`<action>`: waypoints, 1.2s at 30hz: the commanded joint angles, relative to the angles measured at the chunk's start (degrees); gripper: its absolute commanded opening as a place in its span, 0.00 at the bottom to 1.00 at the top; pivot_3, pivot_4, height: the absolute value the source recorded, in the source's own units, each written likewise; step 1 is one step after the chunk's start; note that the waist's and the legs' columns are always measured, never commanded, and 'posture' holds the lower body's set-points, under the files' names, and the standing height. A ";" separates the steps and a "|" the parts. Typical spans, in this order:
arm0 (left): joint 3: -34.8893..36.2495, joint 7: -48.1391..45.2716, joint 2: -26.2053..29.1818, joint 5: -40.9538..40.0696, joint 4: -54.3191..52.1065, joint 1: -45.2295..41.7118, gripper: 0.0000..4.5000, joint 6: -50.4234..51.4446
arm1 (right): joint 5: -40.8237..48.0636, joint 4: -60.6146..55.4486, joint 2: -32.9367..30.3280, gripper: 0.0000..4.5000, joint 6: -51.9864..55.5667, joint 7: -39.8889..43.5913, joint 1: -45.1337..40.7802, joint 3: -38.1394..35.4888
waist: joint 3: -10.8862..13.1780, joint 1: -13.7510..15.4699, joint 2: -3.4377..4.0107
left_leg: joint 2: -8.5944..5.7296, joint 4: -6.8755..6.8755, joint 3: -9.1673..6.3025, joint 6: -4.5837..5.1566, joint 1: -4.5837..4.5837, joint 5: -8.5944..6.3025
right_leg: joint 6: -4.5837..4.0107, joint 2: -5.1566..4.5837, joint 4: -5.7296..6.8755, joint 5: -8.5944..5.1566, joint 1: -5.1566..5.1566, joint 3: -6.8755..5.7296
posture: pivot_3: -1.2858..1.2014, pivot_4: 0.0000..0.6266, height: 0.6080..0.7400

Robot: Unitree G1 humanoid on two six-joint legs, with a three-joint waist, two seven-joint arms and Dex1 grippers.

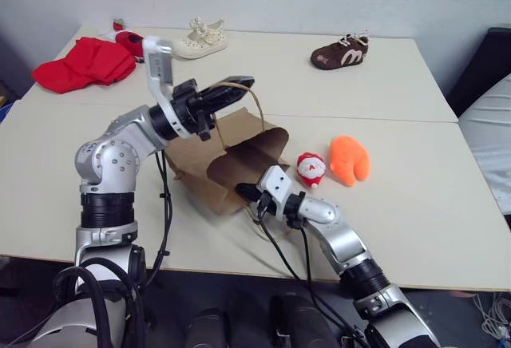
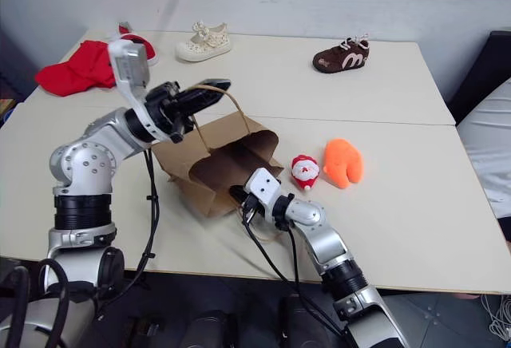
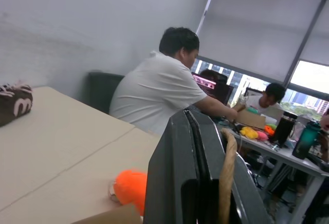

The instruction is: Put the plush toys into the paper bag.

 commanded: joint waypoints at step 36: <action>3.08 -0.43 -0.62 -1.89 0.46 0.40 0.00 1.13 | 17.95 -15.45 -23.47 0.99 23.26 -6.46 10.47 -30.21 | 0.25 0.46 0.17 | -0.03 -0.16 0.18 -0.18 0.17 0.15 | -0.04 0.13 0.00 -0.03 -0.15 0.36 | 0.52 0.24 1.00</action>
